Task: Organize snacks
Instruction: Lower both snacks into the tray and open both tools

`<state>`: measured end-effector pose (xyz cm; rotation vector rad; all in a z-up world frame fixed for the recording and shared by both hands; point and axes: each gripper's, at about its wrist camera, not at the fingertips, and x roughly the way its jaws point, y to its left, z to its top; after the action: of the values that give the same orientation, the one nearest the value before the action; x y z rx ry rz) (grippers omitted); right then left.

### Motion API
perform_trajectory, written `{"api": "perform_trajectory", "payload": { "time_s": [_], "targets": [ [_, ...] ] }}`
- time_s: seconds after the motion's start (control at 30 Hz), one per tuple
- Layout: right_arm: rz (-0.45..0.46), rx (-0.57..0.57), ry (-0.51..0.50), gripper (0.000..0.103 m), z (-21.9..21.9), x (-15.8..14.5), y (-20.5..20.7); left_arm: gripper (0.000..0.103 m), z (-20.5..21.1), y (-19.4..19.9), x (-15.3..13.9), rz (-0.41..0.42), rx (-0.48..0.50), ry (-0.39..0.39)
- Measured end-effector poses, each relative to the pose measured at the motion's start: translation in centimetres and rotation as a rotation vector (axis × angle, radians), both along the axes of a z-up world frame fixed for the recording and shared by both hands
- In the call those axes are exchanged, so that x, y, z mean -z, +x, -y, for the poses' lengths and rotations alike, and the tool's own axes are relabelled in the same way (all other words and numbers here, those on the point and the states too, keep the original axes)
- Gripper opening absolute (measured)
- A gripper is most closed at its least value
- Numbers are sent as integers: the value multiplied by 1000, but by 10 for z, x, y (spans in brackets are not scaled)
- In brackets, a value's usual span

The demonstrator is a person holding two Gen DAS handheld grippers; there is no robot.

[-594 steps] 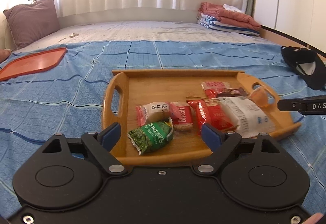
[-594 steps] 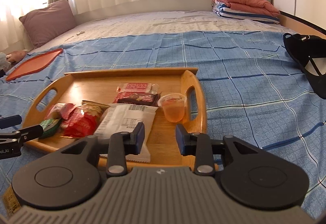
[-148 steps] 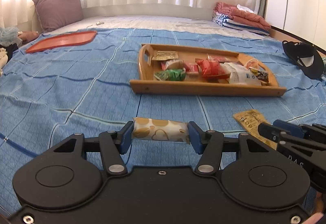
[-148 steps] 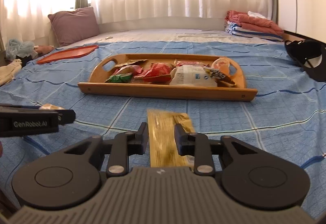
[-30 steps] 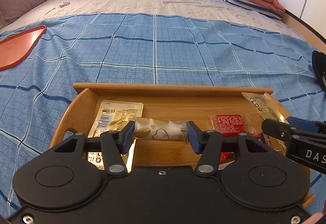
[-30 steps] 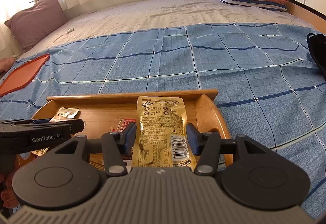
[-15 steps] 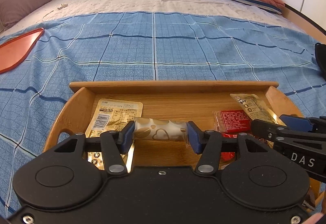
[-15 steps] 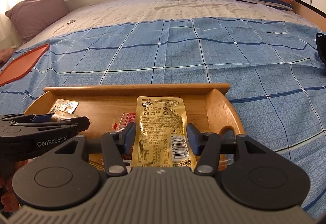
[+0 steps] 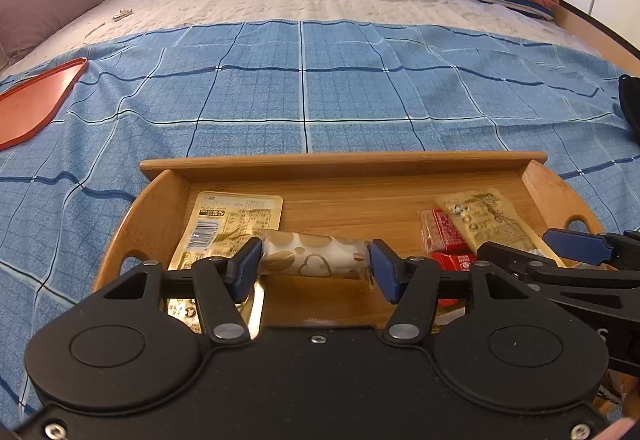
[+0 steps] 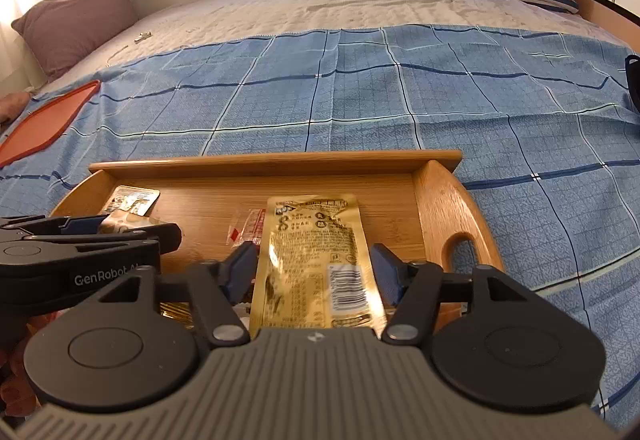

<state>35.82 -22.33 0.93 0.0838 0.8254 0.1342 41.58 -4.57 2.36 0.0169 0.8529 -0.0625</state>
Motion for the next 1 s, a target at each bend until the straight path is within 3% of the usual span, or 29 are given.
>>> {"api": "perform_trajectory", "payload": {
  "time_s": [0.17, 0.23, 0.43, 1.0],
  "targets": [
    [24, -7, -1, 78, 1, -9, -10, 64, -1, -8, -9, 9, 13, 4],
    [35, -8, -4, 79, 2, -14, -14, 78, -3, -11, -14, 5, 10, -5],
    [69, -4, 5, 85, 6, -32, -29, 88, -8, -28, -34, 26, 2, -9],
    [153, -61, -46, 101, 6, -95, -108, 96, -17, -124, -101, 87, 27, 3]
  ]
}}
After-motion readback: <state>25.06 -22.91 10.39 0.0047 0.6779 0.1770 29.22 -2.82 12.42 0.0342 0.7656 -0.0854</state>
